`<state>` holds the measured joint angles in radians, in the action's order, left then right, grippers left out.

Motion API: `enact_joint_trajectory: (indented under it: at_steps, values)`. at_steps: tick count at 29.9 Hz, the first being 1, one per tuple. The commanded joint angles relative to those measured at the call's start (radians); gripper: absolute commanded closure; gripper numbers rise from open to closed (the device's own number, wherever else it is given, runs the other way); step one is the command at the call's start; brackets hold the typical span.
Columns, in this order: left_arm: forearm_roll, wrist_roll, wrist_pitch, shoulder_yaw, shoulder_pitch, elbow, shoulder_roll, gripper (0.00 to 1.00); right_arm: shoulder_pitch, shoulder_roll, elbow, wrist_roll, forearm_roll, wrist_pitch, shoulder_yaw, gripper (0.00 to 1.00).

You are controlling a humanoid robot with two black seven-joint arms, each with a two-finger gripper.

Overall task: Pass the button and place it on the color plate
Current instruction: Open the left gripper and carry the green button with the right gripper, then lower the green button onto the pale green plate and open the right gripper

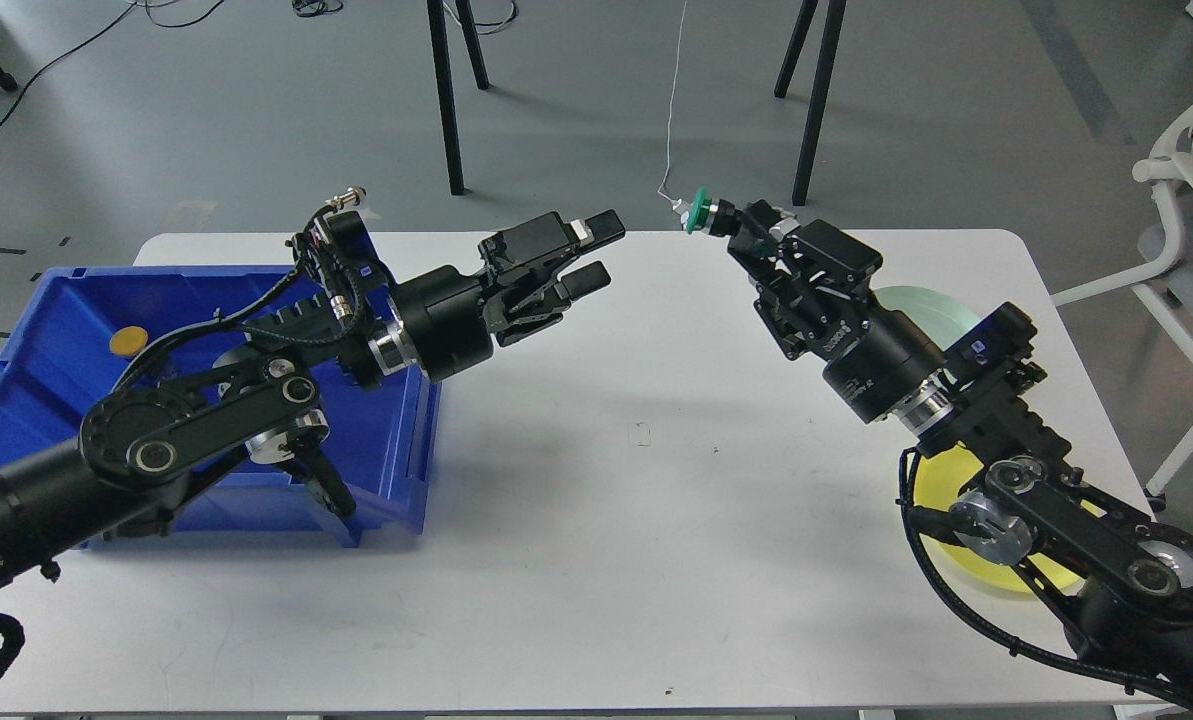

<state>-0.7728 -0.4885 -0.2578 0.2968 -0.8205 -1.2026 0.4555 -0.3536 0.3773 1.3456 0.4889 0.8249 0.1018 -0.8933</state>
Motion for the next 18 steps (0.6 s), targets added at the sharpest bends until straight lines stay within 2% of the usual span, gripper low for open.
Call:
enact_joint_trajectory:
  at_steps: [1,8,12,18]
  values:
    - [0.001,0.0,0.0,0.002,0.003,0.0,0.0,0.13,0.094,-0.009,-0.045,0.0,-0.119,-0.019,-0.163,0.97]
    - [0.001,0.0,0.0,0.002,0.004,0.0,0.0,0.13,0.087,-0.011,-0.245,0.0,-0.436,-0.123,-0.176,0.97]
    - [0.001,0.0,0.0,0.002,0.006,0.0,0.0,0.13,0.013,-0.018,-0.376,-0.079,-0.52,-0.171,-0.154,0.97]
    - [0.001,0.0,0.002,0.002,0.006,0.0,-0.001,0.13,-0.083,-0.072,-0.571,-0.133,-0.524,-0.195,-0.073,0.97]
